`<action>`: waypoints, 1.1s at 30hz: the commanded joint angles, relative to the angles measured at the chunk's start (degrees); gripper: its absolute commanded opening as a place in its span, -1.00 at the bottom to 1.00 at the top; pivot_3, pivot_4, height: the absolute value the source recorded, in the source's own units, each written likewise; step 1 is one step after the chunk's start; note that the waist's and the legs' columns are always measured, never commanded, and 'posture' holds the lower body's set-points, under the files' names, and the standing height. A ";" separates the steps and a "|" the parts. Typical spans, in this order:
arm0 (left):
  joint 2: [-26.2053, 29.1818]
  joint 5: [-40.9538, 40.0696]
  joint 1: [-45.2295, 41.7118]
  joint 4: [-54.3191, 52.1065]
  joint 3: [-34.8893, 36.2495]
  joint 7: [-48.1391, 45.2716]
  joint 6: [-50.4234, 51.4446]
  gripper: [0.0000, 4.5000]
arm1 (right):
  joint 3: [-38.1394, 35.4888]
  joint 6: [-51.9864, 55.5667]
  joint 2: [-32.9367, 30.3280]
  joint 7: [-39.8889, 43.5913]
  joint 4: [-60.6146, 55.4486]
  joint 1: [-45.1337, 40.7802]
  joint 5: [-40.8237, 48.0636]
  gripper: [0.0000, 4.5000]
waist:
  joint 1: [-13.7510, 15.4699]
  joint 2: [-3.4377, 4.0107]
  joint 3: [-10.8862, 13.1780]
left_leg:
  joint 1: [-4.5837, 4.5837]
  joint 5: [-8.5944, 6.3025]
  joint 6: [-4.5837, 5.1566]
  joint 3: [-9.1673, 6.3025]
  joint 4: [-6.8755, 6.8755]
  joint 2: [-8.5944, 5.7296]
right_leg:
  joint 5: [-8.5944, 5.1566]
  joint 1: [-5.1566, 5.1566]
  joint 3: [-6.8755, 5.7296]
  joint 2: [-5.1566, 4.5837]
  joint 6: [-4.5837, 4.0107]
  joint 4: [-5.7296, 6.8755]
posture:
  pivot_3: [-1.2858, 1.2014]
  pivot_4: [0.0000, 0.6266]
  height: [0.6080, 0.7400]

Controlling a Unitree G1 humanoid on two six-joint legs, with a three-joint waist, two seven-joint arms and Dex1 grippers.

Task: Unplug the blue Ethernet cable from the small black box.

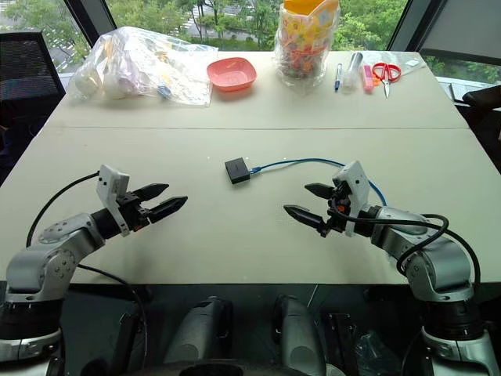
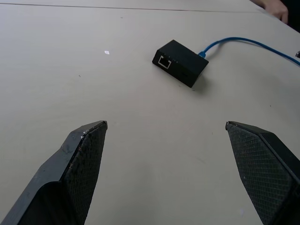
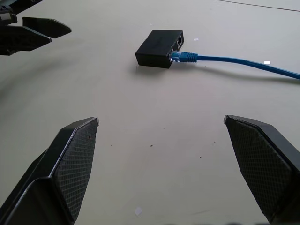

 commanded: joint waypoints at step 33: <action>3.65 3.29 -7.47 7.14 -2.11 -4.57 -5.93 0.89 | 4.46 -8.29 1.85 1.52 4.06 -4.35 -6.21 1.00 | -0.21 -0.01 0.00 | 0.01 0.00 0.00 0.01 0.00 0.00 | 0.00 0.00 0.00 0.01 0.00 0.01 | 0.03 -0.52 1.00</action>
